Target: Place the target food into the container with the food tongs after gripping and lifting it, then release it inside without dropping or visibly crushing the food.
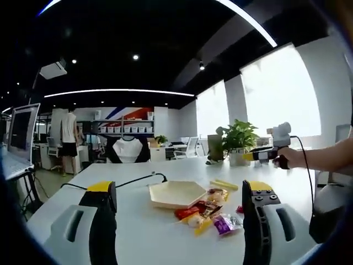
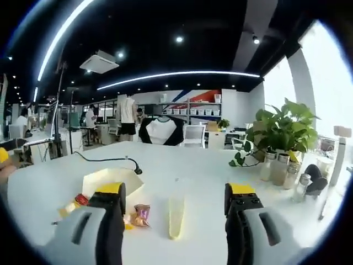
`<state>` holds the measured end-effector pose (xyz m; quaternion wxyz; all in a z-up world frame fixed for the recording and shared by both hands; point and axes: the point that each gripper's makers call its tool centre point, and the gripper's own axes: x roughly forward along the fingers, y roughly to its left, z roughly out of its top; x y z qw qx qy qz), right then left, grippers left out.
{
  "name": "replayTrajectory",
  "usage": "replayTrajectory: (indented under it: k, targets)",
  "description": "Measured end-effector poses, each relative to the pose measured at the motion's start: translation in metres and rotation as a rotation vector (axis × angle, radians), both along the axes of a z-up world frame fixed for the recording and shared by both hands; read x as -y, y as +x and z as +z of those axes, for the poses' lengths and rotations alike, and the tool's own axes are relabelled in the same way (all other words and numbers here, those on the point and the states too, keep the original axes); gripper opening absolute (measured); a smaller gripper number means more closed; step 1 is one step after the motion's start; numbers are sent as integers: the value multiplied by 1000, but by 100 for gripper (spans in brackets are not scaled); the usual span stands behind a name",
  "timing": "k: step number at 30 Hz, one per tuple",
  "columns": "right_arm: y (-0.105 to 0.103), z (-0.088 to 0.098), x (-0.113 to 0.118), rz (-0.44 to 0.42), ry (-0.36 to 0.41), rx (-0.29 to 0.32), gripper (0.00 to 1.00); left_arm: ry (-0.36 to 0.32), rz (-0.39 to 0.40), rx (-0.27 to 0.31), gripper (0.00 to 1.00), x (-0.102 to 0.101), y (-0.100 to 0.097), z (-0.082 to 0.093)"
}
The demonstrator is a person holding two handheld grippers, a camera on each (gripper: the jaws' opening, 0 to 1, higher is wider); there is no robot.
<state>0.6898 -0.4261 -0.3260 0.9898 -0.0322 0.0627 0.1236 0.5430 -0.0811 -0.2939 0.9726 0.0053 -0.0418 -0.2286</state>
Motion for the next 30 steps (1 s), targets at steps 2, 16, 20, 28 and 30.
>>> replayTrajectory:
  k: [2, 16, 20, 28, 30]
  targets:
    - [8, -13, 2, 0, -20, -45, 71, 0, 2, 3, 100, -1, -1, 1]
    - [46, -80, -6, 18, -61, -264, 59, 43, 29, 26, 99, -6, -5, 7]
    - [52, -96, -2, -6, -48, -327, 52, 49, 29, 11, 98, -7, -6, 3]
    - [60, -126, -3, -8, -37, -457, 48, 45, 42, -5, 97, -13, -7, -2]
    - [63, -127, -8, 16, -84, -455, 48, 46, 43, -7, 97, -14, -7, -3]
